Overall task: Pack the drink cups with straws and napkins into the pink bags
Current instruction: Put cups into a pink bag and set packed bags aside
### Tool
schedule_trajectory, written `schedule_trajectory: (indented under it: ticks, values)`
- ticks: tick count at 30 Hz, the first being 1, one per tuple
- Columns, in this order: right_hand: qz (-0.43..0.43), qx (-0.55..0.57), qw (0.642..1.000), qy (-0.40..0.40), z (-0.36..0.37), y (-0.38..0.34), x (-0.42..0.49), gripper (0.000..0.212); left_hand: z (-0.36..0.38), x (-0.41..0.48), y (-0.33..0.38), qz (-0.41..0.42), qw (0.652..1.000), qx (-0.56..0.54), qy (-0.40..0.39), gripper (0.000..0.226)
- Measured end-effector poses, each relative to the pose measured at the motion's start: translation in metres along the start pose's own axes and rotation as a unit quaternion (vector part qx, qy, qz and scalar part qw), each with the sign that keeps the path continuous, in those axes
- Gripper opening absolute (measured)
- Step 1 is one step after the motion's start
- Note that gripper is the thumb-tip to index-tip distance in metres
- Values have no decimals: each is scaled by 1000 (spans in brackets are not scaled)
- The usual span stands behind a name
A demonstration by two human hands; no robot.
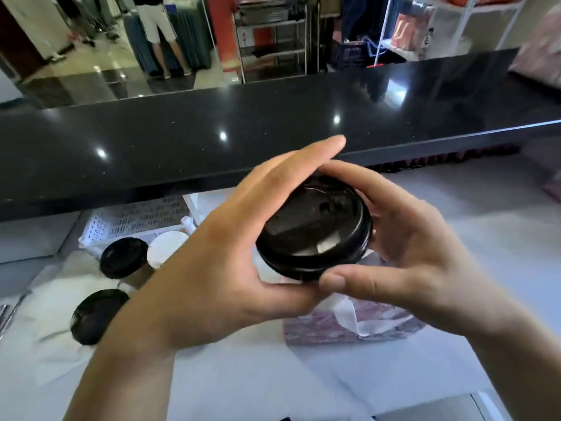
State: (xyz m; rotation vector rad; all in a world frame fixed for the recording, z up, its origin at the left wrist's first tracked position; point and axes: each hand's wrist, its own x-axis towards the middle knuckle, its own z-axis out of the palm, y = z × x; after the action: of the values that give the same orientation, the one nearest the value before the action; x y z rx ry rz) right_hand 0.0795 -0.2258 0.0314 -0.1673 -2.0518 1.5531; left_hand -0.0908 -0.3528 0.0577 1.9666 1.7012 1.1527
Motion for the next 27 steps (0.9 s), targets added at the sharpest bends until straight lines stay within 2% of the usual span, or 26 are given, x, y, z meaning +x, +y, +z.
schedule_trajectory:
  ticks: [3, 7, 11, 13, 17, 23, 25, 27]
  values:
    - [11, 65, 997, 34, -20, 9, -4, 79, 29, 8, -5, -22, 995, -80, 56, 105]
    - [25, 177, 980, 81, -50, 21, -10, 93, 72, 11, -12, -73, 976, -169, 118, 109]
    - [33, 236, 969, 67, -74, 28, -13, 91, 104, 20, -9, -115, 961, -209, 138, 98]
    - [47, 226, 972, 42, -90, 29, -13, 90, 113, 25, -9, -127, 961, -202, 142, 94]
    - [61, 125, 990, -19, -136, 26, -6, 83, 121, 36, -9, -133, 970, -158, 129, 91]
    - [76, 74, 981, -163, -173, 29, 10, 82, 124, 48, -2, -159, 975, -124, 97, 88]
    - [83, 54, 979, -181, -176, 32, 12, 81, 122, 47, -1, -176, 975, -96, 89, 88]
    - [76, 28, 982, -168, -179, 36, 13, 72, 120, 40, 0, -205, 974, -21, 94, 89]
